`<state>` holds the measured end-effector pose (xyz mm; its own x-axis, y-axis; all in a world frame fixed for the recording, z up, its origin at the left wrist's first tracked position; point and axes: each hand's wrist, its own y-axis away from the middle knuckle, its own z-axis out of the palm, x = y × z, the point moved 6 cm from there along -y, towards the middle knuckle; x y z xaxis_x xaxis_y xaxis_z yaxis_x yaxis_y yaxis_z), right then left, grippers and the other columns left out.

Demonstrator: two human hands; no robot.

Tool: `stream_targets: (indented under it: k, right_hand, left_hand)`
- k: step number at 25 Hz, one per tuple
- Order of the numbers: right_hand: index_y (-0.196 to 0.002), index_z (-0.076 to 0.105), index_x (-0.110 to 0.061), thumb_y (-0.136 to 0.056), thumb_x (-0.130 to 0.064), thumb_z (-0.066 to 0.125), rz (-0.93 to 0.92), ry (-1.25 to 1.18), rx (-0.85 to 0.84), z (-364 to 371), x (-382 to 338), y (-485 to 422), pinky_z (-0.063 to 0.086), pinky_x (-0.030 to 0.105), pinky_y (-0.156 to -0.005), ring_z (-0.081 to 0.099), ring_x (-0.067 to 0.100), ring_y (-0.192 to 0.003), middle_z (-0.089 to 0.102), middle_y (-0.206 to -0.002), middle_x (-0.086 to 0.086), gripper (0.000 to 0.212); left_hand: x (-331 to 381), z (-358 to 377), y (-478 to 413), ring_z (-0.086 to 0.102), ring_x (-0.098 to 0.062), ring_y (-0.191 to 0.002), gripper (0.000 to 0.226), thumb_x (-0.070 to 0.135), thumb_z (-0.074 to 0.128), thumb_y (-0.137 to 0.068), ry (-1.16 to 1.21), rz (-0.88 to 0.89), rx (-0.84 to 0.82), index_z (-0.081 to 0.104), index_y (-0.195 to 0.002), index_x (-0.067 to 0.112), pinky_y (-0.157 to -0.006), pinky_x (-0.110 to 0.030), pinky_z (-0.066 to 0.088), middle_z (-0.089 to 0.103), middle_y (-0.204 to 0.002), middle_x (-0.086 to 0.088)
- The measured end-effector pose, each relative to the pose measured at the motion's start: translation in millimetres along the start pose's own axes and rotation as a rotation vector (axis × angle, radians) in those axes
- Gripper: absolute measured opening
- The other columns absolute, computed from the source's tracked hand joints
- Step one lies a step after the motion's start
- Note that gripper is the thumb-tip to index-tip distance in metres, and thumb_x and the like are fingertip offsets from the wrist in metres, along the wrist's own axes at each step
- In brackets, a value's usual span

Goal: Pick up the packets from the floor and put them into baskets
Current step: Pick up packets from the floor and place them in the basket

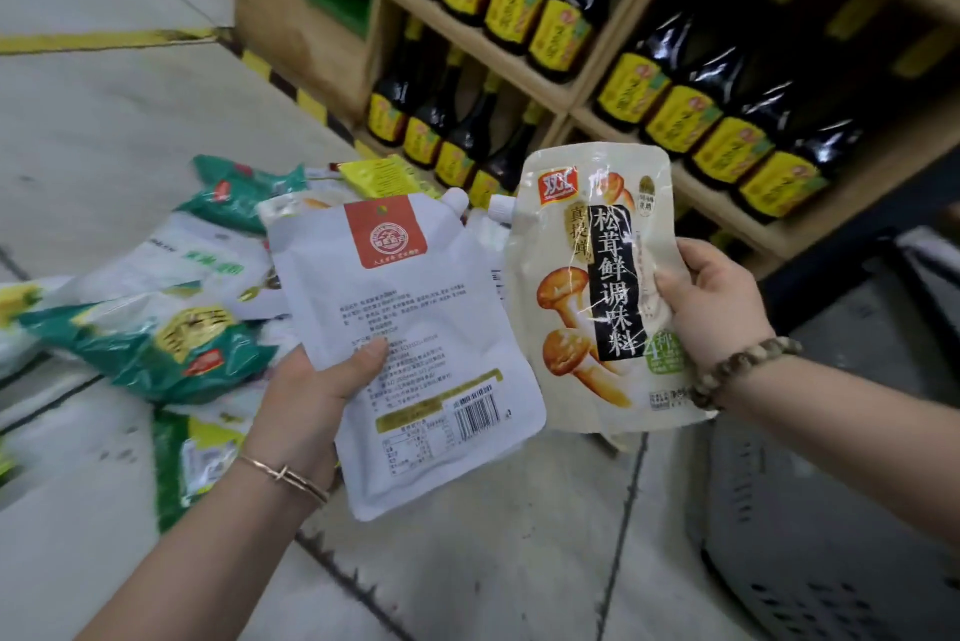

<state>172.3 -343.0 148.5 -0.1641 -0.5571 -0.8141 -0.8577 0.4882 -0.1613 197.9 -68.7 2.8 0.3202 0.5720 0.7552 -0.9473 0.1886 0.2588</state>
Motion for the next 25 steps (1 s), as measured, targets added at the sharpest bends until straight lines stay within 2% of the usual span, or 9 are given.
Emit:
stream_targets:
  k: [3, 6, 8, 11, 15, 20, 23, 25]
  right_hand:
    - [-0.092, 0.061, -0.035, -0.092, -0.003, 0.049, -0.077, 0.008, 0.062, -46, -9, -4, 0.053, 0.029, -0.07, 0.066, 0.008, -0.08, 0.069, -0.093, -0.007, 0.034]
    - [-0.088, 0.063, -0.037, -0.091, -0.004, 0.052, -0.15, -0.027, 0.113, -94, -21, -8, 0.053, 0.016, -0.058, 0.066, -0.002, -0.067, 0.069, -0.083, -0.015, 0.035]
    - [-0.083, 0.066, -0.035, -0.091, -0.006, 0.054, -0.166, -0.023, 0.146, -127, -21, -13, 0.054, 0.018, -0.056, 0.066, 0.001, -0.065, 0.072, -0.079, -0.011, 0.032]
    - [-0.08, 0.067, -0.033, -0.09, -0.008, 0.055, -0.198, -0.044, 0.201, -181, -17, -19, 0.055, 0.02, -0.056, 0.067, 0.004, -0.065, 0.072, -0.076, -0.015, 0.03]
    - [-0.082, 0.068, -0.033, -0.09, -0.004, 0.055, -0.24, -0.073, 0.26, -251, 0, -24, 0.055, 0.021, -0.058, 0.069, 0.006, -0.069, 0.073, -0.08, -0.013, 0.032]
    - [-0.081, 0.069, -0.03, -0.087, 0.001, 0.055, -0.215, -0.128, 0.407, -357, 41, -29, 0.058, 0.033, -0.071, 0.068, 0.009, -0.072, 0.073, -0.08, -0.011, 0.034]
    - [-0.083, 0.067, -0.025, -0.087, 0.001, 0.055, -0.131, -0.13, 0.497, -419, 76, -32, 0.055, 0.046, -0.082, 0.068, 0.021, -0.083, 0.073, -0.088, -0.001, 0.029]
    - [-0.082, 0.066, -0.027, -0.087, -0.001, 0.055, -0.073, -0.07, 0.558, -458, 107, -30, 0.053, 0.052, -0.084, 0.067, 0.03, -0.09, 0.071, -0.092, 0.005, 0.029]
  left_hand:
    - [3, 45, 0, 0.069, -0.024, -0.093, 0.034, 0.017, 0.064, -0.065, -0.018, 0.025, -0.06, 0.068, -0.099, 0.017, -0.082, -0.04, 0.051, 0.073, -0.099, -0.003]
    - [7, 93, 3, 0.071, -0.019, -0.084, 0.034, 0.018, 0.065, -0.063, -0.032, 0.064, -0.089, 0.068, -0.097, 0.014, -0.075, -0.037, 0.058, 0.074, -0.091, 0.001]
    - [8, 122, 4, 0.07, -0.021, -0.084, 0.03, 0.017, 0.065, -0.063, -0.051, 0.078, -0.106, 0.069, -0.092, 0.014, -0.079, -0.038, 0.057, 0.074, -0.089, 0.0]
    - [5, 170, 6, 0.07, -0.025, -0.084, 0.033, 0.019, 0.065, -0.062, -0.078, 0.053, -0.15, 0.069, -0.093, 0.01, -0.083, -0.041, 0.052, 0.074, -0.09, -0.005]
    - [-11, 248, 24, 0.071, -0.028, -0.07, 0.038, 0.018, 0.066, -0.061, -0.169, -0.023, -0.263, 0.069, -0.096, 0.005, -0.061, -0.039, 0.058, 0.073, -0.084, -0.013]
    - [-33, 350, 43, 0.07, -0.026, -0.061, 0.02, 0.014, 0.067, -0.069, -0.327, 0.007, -0.358, 0.07, -0.088, 0.006, -0.045, -0.031, 0.055, 0.073, -0.077, -0.012]
    - [-50, 420, 45, 0.071, -0.023, -0.063, 0.012, 0.009, 0.063, -0.079, -0.373, 0.027, -0.42, 0.069, -0.089, 0.006, -0.048, -0.032, 0.057, 0.074, -0.078, -0.009]
    - [-71, 469, 43, 0.07, -0.02, -0.06, 0.009, 0.007, 0.063, -0.082, -0.451, 0.018, -0.465, 0.068, -0.088, 0.008, -0.051, -0.034, 0.057, 0.073, -0.075, -0.007]
